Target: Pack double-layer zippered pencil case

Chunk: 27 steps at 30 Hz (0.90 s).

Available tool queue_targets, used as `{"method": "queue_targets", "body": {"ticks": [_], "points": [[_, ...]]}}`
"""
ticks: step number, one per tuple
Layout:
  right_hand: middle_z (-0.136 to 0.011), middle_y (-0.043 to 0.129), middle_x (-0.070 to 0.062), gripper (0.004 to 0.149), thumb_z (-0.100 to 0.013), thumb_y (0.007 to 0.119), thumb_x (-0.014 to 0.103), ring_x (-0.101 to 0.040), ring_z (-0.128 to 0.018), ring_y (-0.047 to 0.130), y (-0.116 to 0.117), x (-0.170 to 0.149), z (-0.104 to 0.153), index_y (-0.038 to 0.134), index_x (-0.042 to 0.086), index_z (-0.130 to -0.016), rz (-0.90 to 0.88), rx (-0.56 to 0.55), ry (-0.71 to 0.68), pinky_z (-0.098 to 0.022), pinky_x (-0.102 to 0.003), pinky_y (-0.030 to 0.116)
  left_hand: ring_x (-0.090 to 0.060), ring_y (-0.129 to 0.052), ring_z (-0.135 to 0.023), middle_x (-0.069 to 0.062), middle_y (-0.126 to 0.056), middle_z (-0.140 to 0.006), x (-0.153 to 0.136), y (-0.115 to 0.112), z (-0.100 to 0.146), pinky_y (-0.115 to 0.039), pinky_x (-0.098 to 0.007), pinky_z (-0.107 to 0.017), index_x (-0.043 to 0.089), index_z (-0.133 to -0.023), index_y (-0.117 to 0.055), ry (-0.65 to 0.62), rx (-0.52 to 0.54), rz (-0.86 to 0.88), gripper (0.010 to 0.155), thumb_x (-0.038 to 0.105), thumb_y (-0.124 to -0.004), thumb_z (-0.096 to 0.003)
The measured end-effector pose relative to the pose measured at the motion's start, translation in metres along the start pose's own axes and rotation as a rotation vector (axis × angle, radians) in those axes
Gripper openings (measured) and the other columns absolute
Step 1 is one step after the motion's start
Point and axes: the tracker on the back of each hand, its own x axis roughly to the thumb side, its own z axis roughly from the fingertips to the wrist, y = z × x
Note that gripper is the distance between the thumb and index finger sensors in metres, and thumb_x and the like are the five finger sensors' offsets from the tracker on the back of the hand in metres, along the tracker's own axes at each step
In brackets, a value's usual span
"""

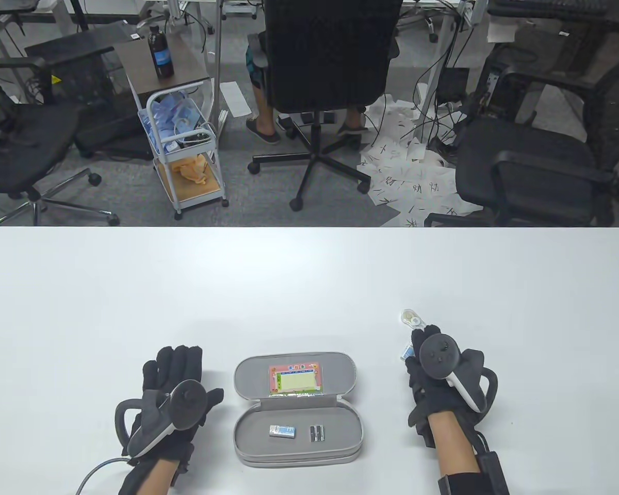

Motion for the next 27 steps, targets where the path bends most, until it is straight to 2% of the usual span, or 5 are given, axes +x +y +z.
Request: {"method": "queue_targets", "body": {"ticks": [10,15,22,24,27], "points": [[-0.113,0.062,-0.007,0.055,-0.048,0.08,0.043,-0.031,-0.094,0.077,0.039,0.02,-0.032,0.066,0.033,-0.101,0.335,0.169,0.043,-0.063,-0.044,0.077,-0.049,-0.039,-0.107,-0.02,-0.051,-0.12,0.003,-0.003,-0.001,-0.031,-0.06,-0.073,0.01,-0.118,-0.049,-0.017,-0.03,-0.01,0.088,0.055,-0.083,-0.0505],[-0.096,0.084,-0.015,0.054,-0.046,0.083,0.046,-0.032,-0.075,0.091,0.034,0.022,-0.028,0.073,0.024,-0.093,0.386,0.136,-0.047,-0.055,-0.036,0.086,-0.05,-0.039,-0.107,-0.02,-0.051,-0.12,0.003,-0.002,-0.001,-0.031,-0.061,-0.073,0.011,-0.118,-0.049,-0.023,-0.028,-0.007,0.087,0.055,-0.083,-0.0503],[-0.096,0.083,-0.01,0.058,-0.047,0.083,0.05,-0.028,-0.071,0.09,-0.006,0.071,0.033,0.07,0.021,-0.096,-0.014,-0.045,-0.568,-0.053,-0.037,0.084,-0.05,-0.039,-0.107,-0.02,-0.051,-0.12,0.004,-0.004,-0.001,-0.031,-0.061,-0.073,0.011,-0.118,-0.049,-0.027,-0.047,-0.014,0.087,0.055,-0.083,-0.0506],[-0.095,0.084,-0.006,0.06,-0.045,0.085,0.053,-0.021,-0.064,0.091,-0.011,0.086,0.055,0.071,0.023,-0.095,0.069,-0.101,-0.687,-0.049,-0.033,0.083,-0.05,-0.039,-0.107,-0.02,-0.051,-0.12,0.004,-0.003,-0.001,-0.031,-0.061,-0.073,0.011,-0.118,-0.049,-0.027,-0.052,-0.014,0.087,0.055,-0.083,-0.0505],[-0.092,0.088,-0.003,0.059,-0.04,0.09,0.055,-0.015,-0.055,0.093,-0.008,0.101,0.076,0.076,0.027,-0.091,0.131,0.024,-0.863,-0.042,-0.027,0.085,-0.05,-0.038,-0.107,-0.02,-0.051,-0.12,0.004,-0.004,0.0,-0.031,-0.061,-0.073,0.011,-0.118,-0.049,-0.026,-0.056,-0.013,0.087,0.055,-0.082,-0.0507]]}}
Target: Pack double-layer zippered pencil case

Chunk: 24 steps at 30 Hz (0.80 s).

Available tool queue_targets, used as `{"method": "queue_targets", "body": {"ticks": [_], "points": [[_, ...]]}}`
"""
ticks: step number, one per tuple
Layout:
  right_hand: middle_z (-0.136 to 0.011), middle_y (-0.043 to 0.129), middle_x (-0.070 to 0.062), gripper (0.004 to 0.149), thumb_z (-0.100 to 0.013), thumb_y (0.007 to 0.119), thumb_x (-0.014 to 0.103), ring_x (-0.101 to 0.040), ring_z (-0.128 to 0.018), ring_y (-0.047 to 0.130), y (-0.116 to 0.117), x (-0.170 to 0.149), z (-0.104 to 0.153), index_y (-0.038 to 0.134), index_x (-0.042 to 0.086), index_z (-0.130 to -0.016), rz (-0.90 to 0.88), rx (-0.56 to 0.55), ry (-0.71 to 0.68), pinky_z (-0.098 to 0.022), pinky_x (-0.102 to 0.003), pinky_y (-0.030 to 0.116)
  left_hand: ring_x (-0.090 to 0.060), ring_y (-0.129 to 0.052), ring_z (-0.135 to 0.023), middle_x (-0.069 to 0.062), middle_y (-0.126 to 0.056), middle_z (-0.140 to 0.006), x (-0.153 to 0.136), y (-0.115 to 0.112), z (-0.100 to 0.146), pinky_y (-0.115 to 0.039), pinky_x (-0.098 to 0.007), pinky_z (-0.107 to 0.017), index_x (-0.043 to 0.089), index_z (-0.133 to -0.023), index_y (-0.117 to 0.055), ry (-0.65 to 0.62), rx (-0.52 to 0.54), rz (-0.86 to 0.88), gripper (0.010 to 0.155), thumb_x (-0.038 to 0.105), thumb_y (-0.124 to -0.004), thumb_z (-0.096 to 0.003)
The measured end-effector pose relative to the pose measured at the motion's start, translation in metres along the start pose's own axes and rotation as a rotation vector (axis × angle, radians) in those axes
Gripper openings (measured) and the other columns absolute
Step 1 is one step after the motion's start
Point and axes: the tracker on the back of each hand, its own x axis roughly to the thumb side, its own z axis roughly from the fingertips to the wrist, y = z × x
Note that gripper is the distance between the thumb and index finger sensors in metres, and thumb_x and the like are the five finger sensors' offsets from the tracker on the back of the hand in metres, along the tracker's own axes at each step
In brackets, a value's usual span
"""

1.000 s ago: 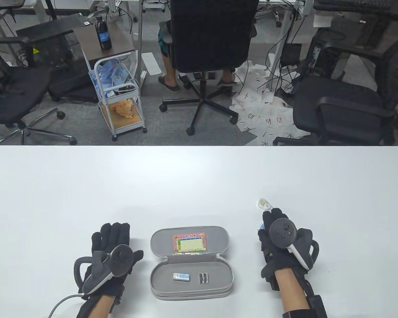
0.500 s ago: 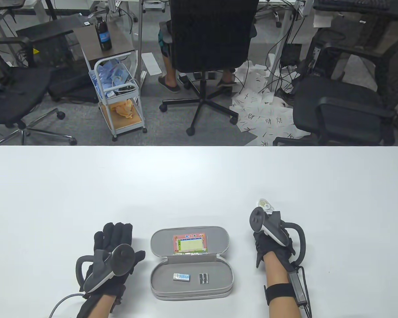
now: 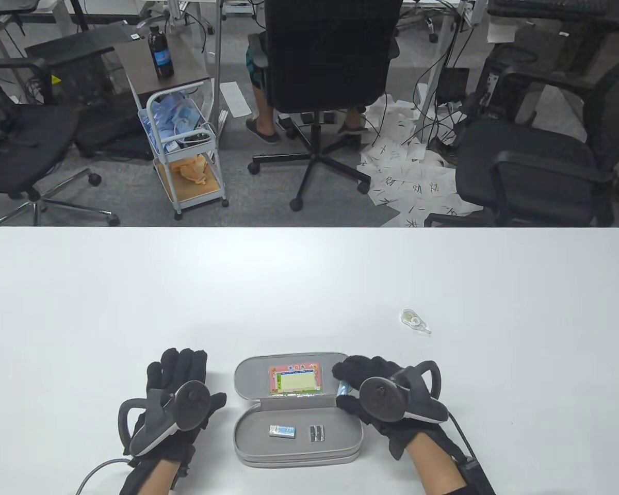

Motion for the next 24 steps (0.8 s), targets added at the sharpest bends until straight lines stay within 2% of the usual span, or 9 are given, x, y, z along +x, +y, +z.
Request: {"method": "queue_targets", "body": {"ticks": [3,6,10,13,15,17,21,23,24], "points": [[-0.091,0.089,-0.004,0.058,-0.04,0.093,0.053,-0.016,-0.055,0.093,0.008,0.009,0.002,0.079,0.026,-0.09,-0.02,0.066,-0.078,-0.042,-0.029,0.085,-0.05,-0.037,-0.107,-0.02,-0.05,-0.12,0.001,-0.001,0.0,-0.03,-0.061,-0.073,0.011,-0.118,-0.049,-0.006,-0.006,0.0,0.085,0.054,-0.082,-0.0513],[-0.092,0.089,-0.003,0.057,-0.041,0.092,0.052,-0.018,-0.057,0.093,0.021,0.01,0.003,0.079,0.026,-0.09,-0.02,0.124,-0.065,-0.043,-0.031,0.085,-0.05,-0.036,-0.107,-0.02,-0.049,-0.121,0.001,-0.001,0.0,-0.03,-0.062,-0.073,0.01,-0.118,-0.048,-0.012,0.001,-0.001,0.087,0.055,-0.081,-0.0509],[-0.095,0.087,-0.001,0.06,-0.04,0.089,0.056,-0.02,-0.06,0.094,0.016,0.004,0.004,0.077,0.028,-0.092,-0.061,0.088,-0.049,-0.044,-0.032,0.086,-0.051,-0.036,-0.107,-0.02,-0.049,-0.121,0.001,-0.001,0.0,-0.03,-0.062,-0.073,0.011,-0.118,-0.048,-0.013,-0.001,-0.004,0.088,0.056,-0.082,-0.0505],[-0.092,0.09,-0.001,0.046,-0.046,0.084,0.048,-0.023,-0.066,0.094,-0.004,-0.028,0.005,0.081,0.028,-0.088,-0.163,-0.097,0.125,-0.05,-0.037,0.083,-0.051,-0.035,-0.107,-0.02,-0.048,-0.121,0.001,-0.002,0.0,-0.03,-0.062,-0.073,0.011,-0.118,-0.047,-0.012,-0.006,0.001,0.088,0.055,-0.082,-0.0507],[-0.092,0.09,0.0,0.042,-0.049,0.081,0.044,-0.023,-0.07,0.094,-0.012,-0.062,0.006,0.082,0.028,-0.088,-0.128,-0.22,0.287,-0.054,-0.04,0.082,-0.051,-0.034,-0.107,-0.02,-0.047,-0.121,0.0,-0.003,0.0,-0.03,-0.062,-0.073,0.01,-0.118,-0.047,-0.006,-0.008,0.001,0.088,0.055,-0.082,-0.0506],[-0.097,0.086,-0.001,0.043,-0.05,0.08,0.041,-0.025,-0.078,0.09,-0.012,-0.099,0.004,0.079,0.028,-0.091,-0.069,-0.288,0.471,-0.06,-0.042,0.079,-0.052,-0.032,-0.107,-0.02,-0.046,-0.121,0.0,-0.003,0.001,-0.029,-0.063,-0.073,0.01,-0.118,-0.047,-0.002,-0.01,-0.001,0.089,0.055,-0.082,-0.0506],[-0.11,0.068,-0.003,0.055,-0.049,0.079,0.035,-0.03,-0.094,0.074,0.009,-0.157,-0.008,0.064,0.027,-0.102,-0.042,-0.265,0.739,-0.068,-0.051,0.067,-0.052,-0.031,-0.107,-0.021,-0.045,-0.121,-0.001,-0.005,0.001,-0.028,-0.063,-0.072,0.01,-0.118,-0.047,-0.003,-0.026,0.013,0.089,0.055,-0.082,-0.0508],[-0.114,0.06,-0.004,0.061,-0.049,0.08,0.035,-0.032,-0.099,0.065,0.026,-0.175,-0.019,0.058,0.027,-0.105,-0.057,-0.159,0.837,-0.07,-0.054,0.062,-0.052,-0.03,-0.107,-0.021,-0.045,-0.121,-0.001,-0.005,0.001,-0.027,-0.063,-0.072,0.009,-0.118,-0.047,-0.003,-0.033,0.023,0.089,0.055,-0.082,-0.0508],[-0.116,0.055,-0.004,0.064,-0.049,0.079,0.037,-0.033,-0.101,0.061,0.035,-0.182,-0.025,0.053,0.027,-0.107,-0.039,-0.068,0.877,-0.071,-0.055,0.06,-0.052,-0.03,-0.107,-0.021,-0.045,-0.121,-0.001,-0.005,0.001,-0.027,-0.063,-0.072,0.009,-0.118,-0.047,0.002,-0.033,0.019,0.088,0.055,-0.082,-0.051]]}}
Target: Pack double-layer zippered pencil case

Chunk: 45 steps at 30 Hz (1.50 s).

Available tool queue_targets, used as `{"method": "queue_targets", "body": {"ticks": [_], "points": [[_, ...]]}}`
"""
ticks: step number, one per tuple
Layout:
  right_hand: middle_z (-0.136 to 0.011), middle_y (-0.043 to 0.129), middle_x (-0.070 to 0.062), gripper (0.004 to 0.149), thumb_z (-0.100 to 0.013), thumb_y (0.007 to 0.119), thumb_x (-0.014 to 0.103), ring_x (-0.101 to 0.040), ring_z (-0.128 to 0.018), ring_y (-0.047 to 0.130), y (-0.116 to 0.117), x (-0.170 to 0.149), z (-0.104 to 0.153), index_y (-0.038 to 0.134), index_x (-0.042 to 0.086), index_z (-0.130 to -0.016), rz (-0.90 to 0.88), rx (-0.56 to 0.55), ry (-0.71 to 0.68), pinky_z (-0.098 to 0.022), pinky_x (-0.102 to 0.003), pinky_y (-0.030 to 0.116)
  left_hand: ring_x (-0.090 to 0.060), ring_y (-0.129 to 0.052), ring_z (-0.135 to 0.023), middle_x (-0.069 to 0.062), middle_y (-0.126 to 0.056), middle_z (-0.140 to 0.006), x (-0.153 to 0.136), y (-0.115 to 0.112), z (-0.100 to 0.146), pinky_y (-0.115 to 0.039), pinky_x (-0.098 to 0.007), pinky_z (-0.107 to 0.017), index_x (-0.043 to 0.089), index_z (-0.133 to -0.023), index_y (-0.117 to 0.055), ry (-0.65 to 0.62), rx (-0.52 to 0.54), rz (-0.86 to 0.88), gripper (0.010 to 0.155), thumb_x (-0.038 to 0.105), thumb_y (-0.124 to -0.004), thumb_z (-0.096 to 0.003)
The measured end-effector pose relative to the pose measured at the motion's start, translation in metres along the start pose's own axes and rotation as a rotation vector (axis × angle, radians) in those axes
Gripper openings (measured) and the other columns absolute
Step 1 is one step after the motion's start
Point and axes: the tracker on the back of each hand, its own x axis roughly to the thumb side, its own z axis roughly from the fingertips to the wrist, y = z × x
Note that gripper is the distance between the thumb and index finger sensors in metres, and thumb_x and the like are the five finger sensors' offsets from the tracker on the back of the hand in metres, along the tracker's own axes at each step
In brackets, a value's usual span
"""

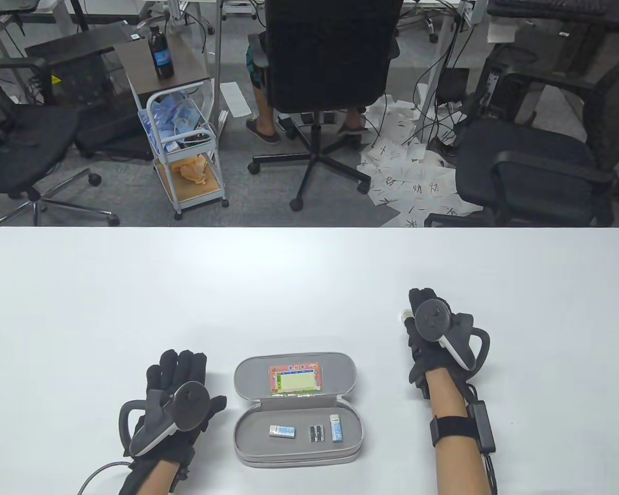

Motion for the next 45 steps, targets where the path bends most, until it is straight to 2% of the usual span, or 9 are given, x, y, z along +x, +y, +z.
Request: {"method": "queue_targets", "body": {"ticks": [5,8,16,19,23,27,33,37,45], "points": [[-0.117,0.051,-0.006,0.072,-0.048,0.079,0.04,-0.034,-0.102,0.06,0.022,0.007,-0.024,0.044,0.025,-0.109,0.139,0.148,0.066,-0.071,-0.057,0.058,-0.052,-0.03,-0.106,-0.021,-0.045,-0.121,-0.001,0.002,-0.001,-0.027,-0.063,-0.072,0.009,-0.118,-0.047,-0.015,0.007,0.021,0.088,0.055,-0.082,-0.0513],[-0.114,0.058,-0.002,0.064,-0.049,0.075,0.04,-0.031,-0.098,0.065,0.033,0.011,-0.031,0.05,0.029,-0.107,0.213,0.273,0.04,-0.069,-0.055,0.063,-0.052,-0.029,-0.106,-0.021,-0.045,-0.121,-0.001,0.003,-0.001,-0.027,-0.063,-0.072,0.009,-0.118,-0.047,-0.02,0.011,0.027,0.088,0.055,-0.082,-0.0514],[-0.091,0.083,-0.008,0.06,-0.046,0.078,0.04,-0.023,-0.072,0.091,0.024,0.032,-0.017,0.065,0.016,-0.099,0.367,0.168,-0.129,-0.059,-0.043,0.081,-0.052,-0.031,-0.107,-0.02,-0.047,-0.121,0.0,0.003,-0.001,-0.028,-0.063,-0.072,0.01,-0.118,-0.049,-0.028,0.019,0.025,0.087,0.055,-0.082,-0.0511],[-0.091,0.084,-0.011,0.06,-0.047,0.079,0.039,-0.026,-0.072,0.091,0.0,0.056,0.006,0.066,0.014,-0.099,0.171,0.072,-0.279,-0.057,-0.044,0.081,-0.052,-0.031,-0.107,-0.021,-0.048,-0.121,0.0,0.003,-0.002,-0.028,-0.063,-0.072,0.01,-0.118,-0.049,-0.029,0.007,0.041,0.087,0.056,-0.082,-0.0512],[-0.092,0.083,-0.011,0.06,-0.047,0.081,0.039,-0.027,-0.073,0.09,-0.034,0.124,0.067,0.066,0.015,-0.099,0.028,0.015,-0.678,-0.058,-0.045,0.08,-0.052,-0.031,-0.107,-0.021,-0.048,-0.121,0.001,0.001,-0.002,-0.028,-0.063,-0.072,0.01,-0.118,-0.049,-0.024,0.001,0.02,0.087,0.056,-0.082,-0.0513],[-0.092,0.084,-0.007,0.061,-0.045,0.084,0.043,-0.024,-0.073,0.09,-0.028,0.184,0.137,0.066,0.018,-0.099,0.035,0.081,-0.964,-0.059,-0.043,0.079,-0.052,-0.031,-0.107,-0.021,-0.048,-0.121,0.001,0.001,-0.001,-0.028,-0.063,-0.072,0.009,-0.118,-0.049,-0.019,-0.003,0.01,0.087,0.056,-0.082,-0.0513],[-0.088,0.089,-0.002,0.061,-0.043,0.086,0.047,-0.019,-0.069,0.093,0.002,0.217,0.189,0.07,0.022,-0.096,0.226,0.029,-1.097,-0.055,-0.038,0.082,-0.052,-0.033,-0.107,-0.02,-0.049,-0.121,0.001,0.005,0.001,-0.029,-0.063,-0.072,0.01,-0.118,-0.05,-0.003,0.039,-0.001,0.087,0.056,-0.081,-0.0512],[-0.089,0.09,-0.001,0.06,-0.042,0.087,0.047,-0.019,-0.071,0.093,0.008,0.225,0.197,0.072,0.023,-0.095,0.262,-0.028,-1.083,-0.056,-0.038,0.082,-0.051,-0.033,-0.107,-0.02,-0.049,-0.121,0.0,0.005,0.001,-0.03,-0.062,-0.073,0.01,-0.118,-0.05,0.001,0.037,0.0,0.087,0.056,-0.081,-0.0513],[-0.094,0.087,0.001,0.058,-0.044,0.082,0.051,-0.022,-0.079,0.089,0.005,0.224,0.199,0.072,0.027,-0.096,0.256,0.006,-1.086,-0.057,-0.04,0.08,-0.051,-0.033,-0.107,-0.021,-0.049,-0.121,-0.001,0.004,0.0,-0.03,-0.062,-0.073,0.01,-0.118,-0.05,-0.006,0.021,0.012,0.087,0.056,-0.081,-0.0514]]}}
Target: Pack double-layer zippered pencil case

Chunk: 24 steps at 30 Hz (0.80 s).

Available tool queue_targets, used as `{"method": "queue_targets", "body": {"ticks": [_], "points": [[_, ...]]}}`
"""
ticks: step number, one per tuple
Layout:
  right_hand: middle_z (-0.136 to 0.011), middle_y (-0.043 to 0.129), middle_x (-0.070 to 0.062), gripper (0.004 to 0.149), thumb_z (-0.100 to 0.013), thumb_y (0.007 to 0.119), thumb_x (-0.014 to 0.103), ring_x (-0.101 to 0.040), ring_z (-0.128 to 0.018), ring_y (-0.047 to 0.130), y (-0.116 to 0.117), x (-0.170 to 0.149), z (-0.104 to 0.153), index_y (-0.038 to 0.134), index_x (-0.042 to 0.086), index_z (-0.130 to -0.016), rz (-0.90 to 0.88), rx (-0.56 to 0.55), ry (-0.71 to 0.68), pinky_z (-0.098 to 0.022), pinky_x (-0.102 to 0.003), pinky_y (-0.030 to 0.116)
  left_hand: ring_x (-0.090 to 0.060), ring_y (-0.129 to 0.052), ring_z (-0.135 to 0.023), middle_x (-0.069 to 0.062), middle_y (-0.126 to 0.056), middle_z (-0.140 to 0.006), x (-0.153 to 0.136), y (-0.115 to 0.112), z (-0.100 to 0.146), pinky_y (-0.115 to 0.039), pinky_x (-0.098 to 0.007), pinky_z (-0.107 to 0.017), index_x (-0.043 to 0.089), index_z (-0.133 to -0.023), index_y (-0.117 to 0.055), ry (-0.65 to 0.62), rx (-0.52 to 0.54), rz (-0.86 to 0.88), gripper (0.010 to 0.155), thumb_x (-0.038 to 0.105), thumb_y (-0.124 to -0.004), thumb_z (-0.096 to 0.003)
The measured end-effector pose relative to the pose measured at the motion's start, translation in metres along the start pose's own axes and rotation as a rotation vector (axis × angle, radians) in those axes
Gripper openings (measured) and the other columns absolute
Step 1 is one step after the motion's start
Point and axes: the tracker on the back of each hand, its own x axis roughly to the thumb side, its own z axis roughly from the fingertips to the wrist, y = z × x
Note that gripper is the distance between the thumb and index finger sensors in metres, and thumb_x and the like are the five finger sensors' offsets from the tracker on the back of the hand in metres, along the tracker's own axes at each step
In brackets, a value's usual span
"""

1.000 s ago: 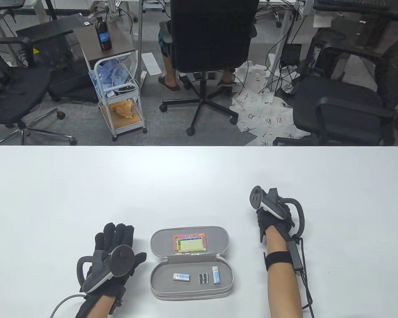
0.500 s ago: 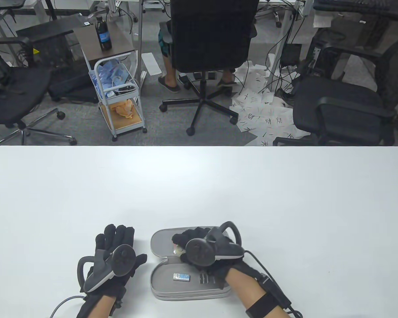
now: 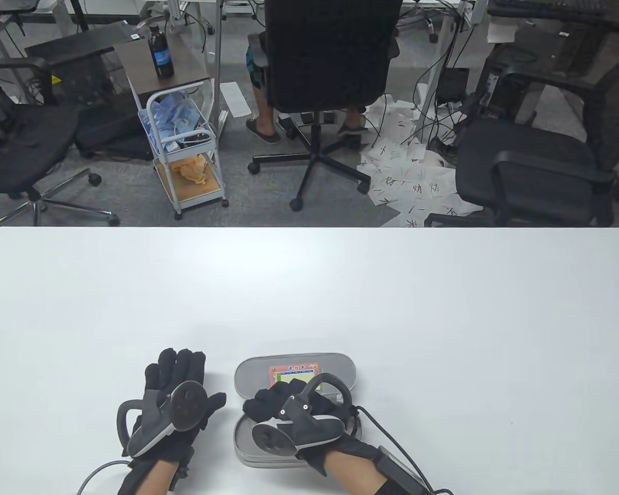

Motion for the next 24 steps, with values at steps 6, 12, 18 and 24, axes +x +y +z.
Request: {"method": "queue_targets", "body": {"ticks": [6,12,18,24], "points": [[-0.092,0.089,-0.001,0.05,-0.049,0.077,0.046,-0.024,-0.077,0.09,-0.017,-0.07,0.026,0.074,0.026,-0.095,-0.18,-0.128,0.317,-0.055,-0.04,0.081,-0.048,-0.037,-0.107,-0.017,-0.051,-0.12,-0.003,-0.008,-0.004,-0.034,-0.059,-0.074,0.012,-0.117,-0.052,-0.06,-0.108,0.116,0.082,0.053,-0.082,-0.0518],[-0.089,0.092,-0.004,0.053,-0.048,0.078,0.049,-0.026,-0.072,0.093,0.034,-0.152,0.076,0.077,0.021,-0.093,-0.34,-0.08,0.733,-0.051,-0.04,0.083,-0.044,-0.059,-0.104,-0.015,-0.071,-0.113,-0.014,-0.033,-0.011,-0.05,-0.055,-0.074,0.015,-0.107,-0.075,-0.097,-0.431,0.55,0.054,0.037,-0.08,-0.0583],[-0.084,0.096,-0.008,0.057,-0.048,0.076,0.054,-0.027,-0.064,0.097,0.062,-0.172,0.098,0.081,0.017,-0.091,-0.786,-0.099,0.82,-0.046,-0.04,0.085,-0.043,-0.062,-0.105,-0.013,-0.078,-0.11,-0.005,-0.035,-0.01,-0.054,-0.061,-0.074,0.016,-0.103,-0.081,-0.17,-0.464,0.484,0.047,0.036,-0.076,-0.0602],[-0.08,0.087,0.004,0.065,-0.046,0.087,0.038,-0.018,-0.065,0.09,0.037,-0.179,0.106,0.061,0.021,-0.103,-0.936,-0.017,0.474,-0.054,-0.039,0.081,-0.04,-0.06,-0.106,-0.012,-0.076,-0.11,-0.009,-0.039,-0.012,-0.052,-0.065,-0.074,0.018,-0.102,-0.081,-0.152,-0.474,0.53,0.047,0.039,-0.077,-0.0599]]}}
